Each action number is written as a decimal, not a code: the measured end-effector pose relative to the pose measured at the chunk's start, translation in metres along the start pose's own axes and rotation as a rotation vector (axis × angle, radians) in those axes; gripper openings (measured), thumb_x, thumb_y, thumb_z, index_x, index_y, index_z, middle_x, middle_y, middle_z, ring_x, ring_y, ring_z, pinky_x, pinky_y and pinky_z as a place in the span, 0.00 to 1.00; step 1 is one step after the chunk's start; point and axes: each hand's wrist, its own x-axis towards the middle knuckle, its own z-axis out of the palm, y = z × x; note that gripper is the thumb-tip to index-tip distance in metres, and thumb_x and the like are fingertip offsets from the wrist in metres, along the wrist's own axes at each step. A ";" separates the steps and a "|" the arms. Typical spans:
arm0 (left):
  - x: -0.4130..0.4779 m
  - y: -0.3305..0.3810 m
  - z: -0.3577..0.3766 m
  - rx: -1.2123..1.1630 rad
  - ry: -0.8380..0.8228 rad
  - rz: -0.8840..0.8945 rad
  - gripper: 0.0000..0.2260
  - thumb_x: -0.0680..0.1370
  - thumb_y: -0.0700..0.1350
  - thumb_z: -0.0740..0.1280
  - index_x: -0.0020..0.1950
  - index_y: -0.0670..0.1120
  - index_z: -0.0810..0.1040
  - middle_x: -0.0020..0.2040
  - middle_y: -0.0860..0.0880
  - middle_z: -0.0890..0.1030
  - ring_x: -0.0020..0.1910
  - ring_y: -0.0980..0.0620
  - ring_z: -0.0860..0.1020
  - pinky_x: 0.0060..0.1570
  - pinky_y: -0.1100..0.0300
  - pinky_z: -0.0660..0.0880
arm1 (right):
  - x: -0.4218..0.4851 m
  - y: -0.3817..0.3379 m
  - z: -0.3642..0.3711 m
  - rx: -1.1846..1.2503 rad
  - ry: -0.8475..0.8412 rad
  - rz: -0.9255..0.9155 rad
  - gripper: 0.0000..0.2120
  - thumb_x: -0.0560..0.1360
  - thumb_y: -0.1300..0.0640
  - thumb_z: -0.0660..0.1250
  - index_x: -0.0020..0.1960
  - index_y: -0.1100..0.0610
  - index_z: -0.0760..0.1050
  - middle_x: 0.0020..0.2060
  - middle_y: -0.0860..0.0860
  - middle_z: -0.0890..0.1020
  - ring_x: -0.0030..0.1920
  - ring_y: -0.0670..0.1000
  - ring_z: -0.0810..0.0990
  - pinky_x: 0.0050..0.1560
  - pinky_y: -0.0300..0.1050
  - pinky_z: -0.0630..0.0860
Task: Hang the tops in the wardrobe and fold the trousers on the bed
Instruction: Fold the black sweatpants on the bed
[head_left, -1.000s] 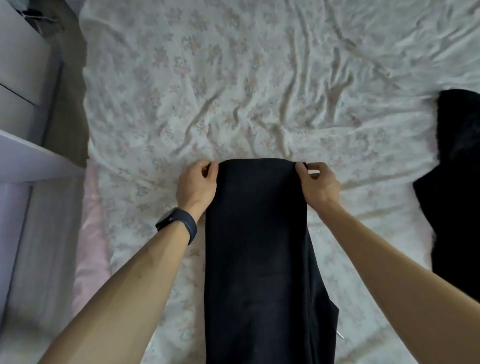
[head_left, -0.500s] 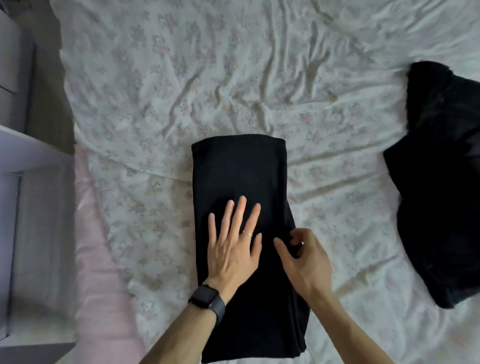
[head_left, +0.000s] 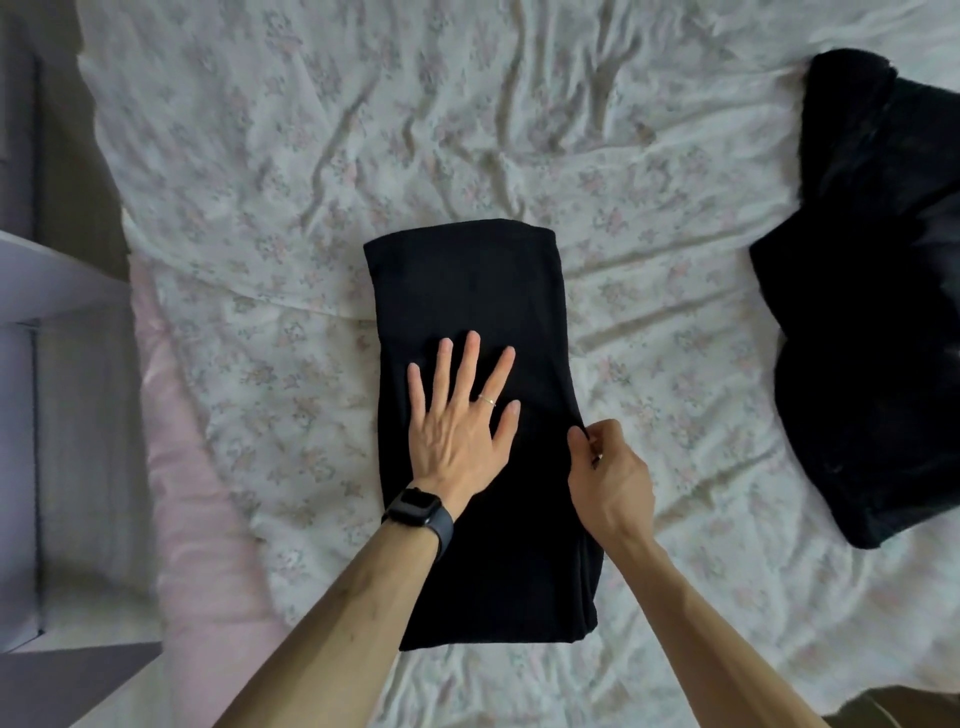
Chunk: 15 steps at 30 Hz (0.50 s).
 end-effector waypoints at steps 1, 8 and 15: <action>0.000 0.000 0.000 0.007 0.004 0.003 0.28 0.83 0.62 0.51 0.82 0.59 0.52 0.83 0.47 0.50 0.82 0.41 0.47 0.77 0.37 0.42 | 0.003 0.001 -0.001 -0.009 0.001 0.018 0.11 0.83 0.43 0.56 0.52 0.49 0.69 0.41 0.45 0.81 0.39 0.48 0.79 0.39 0.48 0.75; 0.010 -0.014 -0.004 0.020 -0.012 -0.039 0.27 0.83 0.61 0.51 0.82 0.60 0.52 0.83 0.47 0.51 0.82 0.42 0.49 0.78 0.39 0.43 | -0.006 -0.028 0.005 -0.199 0.115 -0.224 0.21 0.79 0.47 0.64 0.69 0.54 0.69 0.68 0.52 0.72 0.64 0.56 0.73 0.56 0.50 0.73; 0.027 -0.052 -0.007 0.061 -0.030 -0.182 0.26 0.84 0.59 0.47 0.82 0.62 0.46 0.83 0.52 0.44 0.82 0.48 0.42 0.77 0.38 0.36 | 0.045 -0.067 0.043 -0.512 0.011 -0.782 0.27 0.85 0.46 0.49 0.83 0.52 0.53 0.83 0.50 0.49 0.82 0.50 0.43 0.80 0.60 0.46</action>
